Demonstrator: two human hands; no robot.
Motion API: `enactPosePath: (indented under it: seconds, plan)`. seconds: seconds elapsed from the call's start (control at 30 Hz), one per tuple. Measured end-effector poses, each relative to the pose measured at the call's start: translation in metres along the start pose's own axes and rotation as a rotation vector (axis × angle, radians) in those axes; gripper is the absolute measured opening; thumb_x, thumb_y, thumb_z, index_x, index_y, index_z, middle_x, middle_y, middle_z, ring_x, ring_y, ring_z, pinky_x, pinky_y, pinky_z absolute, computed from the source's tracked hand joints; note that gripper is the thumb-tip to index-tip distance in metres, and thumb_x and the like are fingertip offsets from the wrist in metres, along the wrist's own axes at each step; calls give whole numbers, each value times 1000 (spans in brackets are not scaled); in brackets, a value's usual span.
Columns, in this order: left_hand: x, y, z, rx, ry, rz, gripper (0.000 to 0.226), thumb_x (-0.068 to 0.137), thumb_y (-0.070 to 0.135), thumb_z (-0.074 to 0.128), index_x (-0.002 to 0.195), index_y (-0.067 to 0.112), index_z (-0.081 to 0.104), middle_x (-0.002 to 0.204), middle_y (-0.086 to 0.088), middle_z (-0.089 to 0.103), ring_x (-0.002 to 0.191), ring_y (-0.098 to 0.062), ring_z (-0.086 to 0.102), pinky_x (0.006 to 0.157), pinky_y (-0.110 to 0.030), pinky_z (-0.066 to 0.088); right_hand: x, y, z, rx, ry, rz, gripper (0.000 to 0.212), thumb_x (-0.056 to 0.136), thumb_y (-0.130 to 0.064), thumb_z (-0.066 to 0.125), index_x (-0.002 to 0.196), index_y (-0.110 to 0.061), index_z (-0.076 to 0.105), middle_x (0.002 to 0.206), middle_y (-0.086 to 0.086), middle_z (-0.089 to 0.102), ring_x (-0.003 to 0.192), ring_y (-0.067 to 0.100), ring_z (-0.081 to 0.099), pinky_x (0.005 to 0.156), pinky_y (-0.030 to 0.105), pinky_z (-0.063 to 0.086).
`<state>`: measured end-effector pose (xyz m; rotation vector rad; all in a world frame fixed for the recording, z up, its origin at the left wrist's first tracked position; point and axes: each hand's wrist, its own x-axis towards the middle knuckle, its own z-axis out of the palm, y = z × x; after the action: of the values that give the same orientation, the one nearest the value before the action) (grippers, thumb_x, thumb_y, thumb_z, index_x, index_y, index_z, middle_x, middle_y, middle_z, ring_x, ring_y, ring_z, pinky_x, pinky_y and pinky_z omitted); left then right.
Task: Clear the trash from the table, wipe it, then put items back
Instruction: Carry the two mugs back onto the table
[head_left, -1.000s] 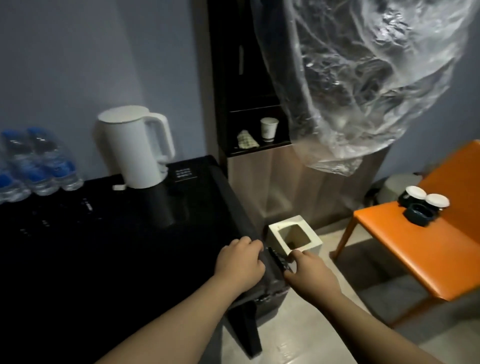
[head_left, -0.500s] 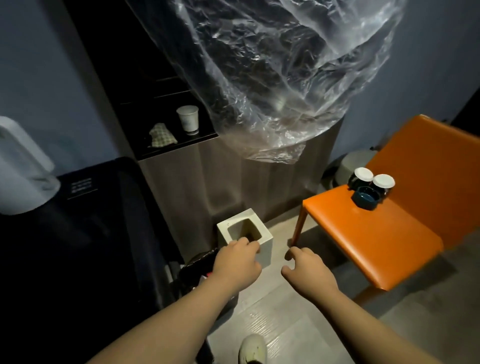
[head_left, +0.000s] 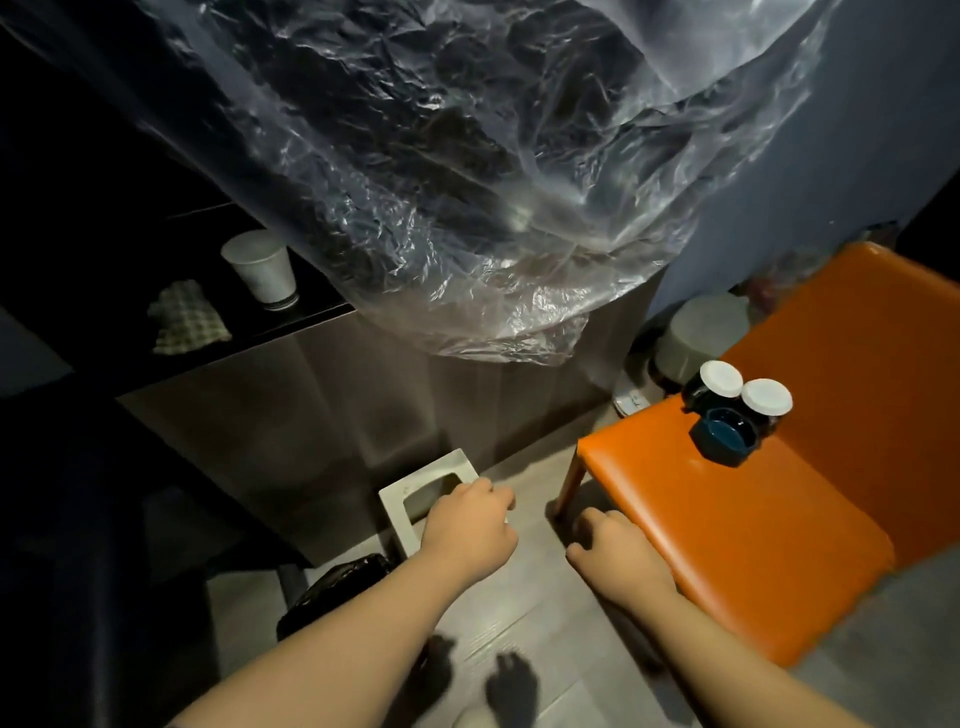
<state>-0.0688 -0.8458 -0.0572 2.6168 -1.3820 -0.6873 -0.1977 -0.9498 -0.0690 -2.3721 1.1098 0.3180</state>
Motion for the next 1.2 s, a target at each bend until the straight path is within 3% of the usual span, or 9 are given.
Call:
enactPosePath:
  seconds: [0.13, 0.47, 0.63, 0.87, 0.97, 1.03, 1.1, 1.2]
  plan:
    - [43, 12, -4, -21, -28, -21, 39, 91, 21, 42, 130, 20, 50, 129, -3, 51, 120, -23, 47, 93, -34, 44, 44, 16, -13, 19, -19, 27, 24, 90, -28, 51, 112, -18, 55, 99, -2, 48, 90, 16, 53, 76, 27, 49]
    - [156, 75, 10, -111, -49, -97, 38, 92, 22, 44, 129, 21, 50, 127, -3, 51, 118, -23, 48, 94, -31, 41, 156, 97, -57, 14, -188, 15, 28, 91, -28, 49, 117, -18, 53, 122, 7, 50, 112, 26, 51, 87, 31, 43]
    - [222, 124, 20, -132, -122, -116, 32, 91, 21, 45, 122, 18, 53, 125, -5, 52, 119, -25, 48, 95, -31, 41, 204, 161, -79, 42, -280, 42, 9, 92, -30, 45, 96, -21, 48, 108, 4, 52, 93, 19, 49, 72, 29, 38]
    - [309, 186, 49, -96, -203, -66, 32, 94, 24, 45, 123, 21, 57, 120, -6, 56, 109, -24, 56, 84, -28, 46, 247, 251, -90, 89, -189, 54, 21, 90, -22, 49, 71, -21, 40, 70, -6, 41, 68, 15, 48, 52, 21, 28]
    - [340, 211, 62, -106, -227, -62, 32, 95, 23, 43, 125, 20, 55, 121, -6, 56, 106, -22, 57, 86, -29, 47, 266, 279, -100, 134, -203, 109, 5, 93, -20, 50, 92, -15, 53, 83, -3, 51, 65, 6, 43, 49, 14, 24]
    - [357, 224, 69, -123, -242, -41, 33, 97, 23, 40, 127, 18, 53, 124, -7, 54, 110, -23, 55, 91, -31, 46, 279, 297, -102, 212, -211, 159, 15, 93, -18, 50, 108, -14, 52, 100, 4, 55, 75, 10, 46, 51, 11, 24]
    - [373, 236, 79, -161, -269, -40, 33, 98, 23, 40, 128, 14, 52, 125, -10, 53, 114, -25, 52, 94, -33, 44, 289, 313, -105, 304, -176, 188, 17, 93, -13, 51, 109, -10, 52, 101, 6, 52, 75, 11, 46, 55, 13, 30]
    - [397, 252, 92, -220, -261, -48, 29, 95, 20, 42, 117, 10, 57, 118, -13, 59, 107, -28, 55, 89, -38, 46, 304, 337, -107, 418, -148, 257, 4, 92, -8, 51, 95, -10, 52, 89, 5, 52, 71, 10, 45, 62, 17, 36]
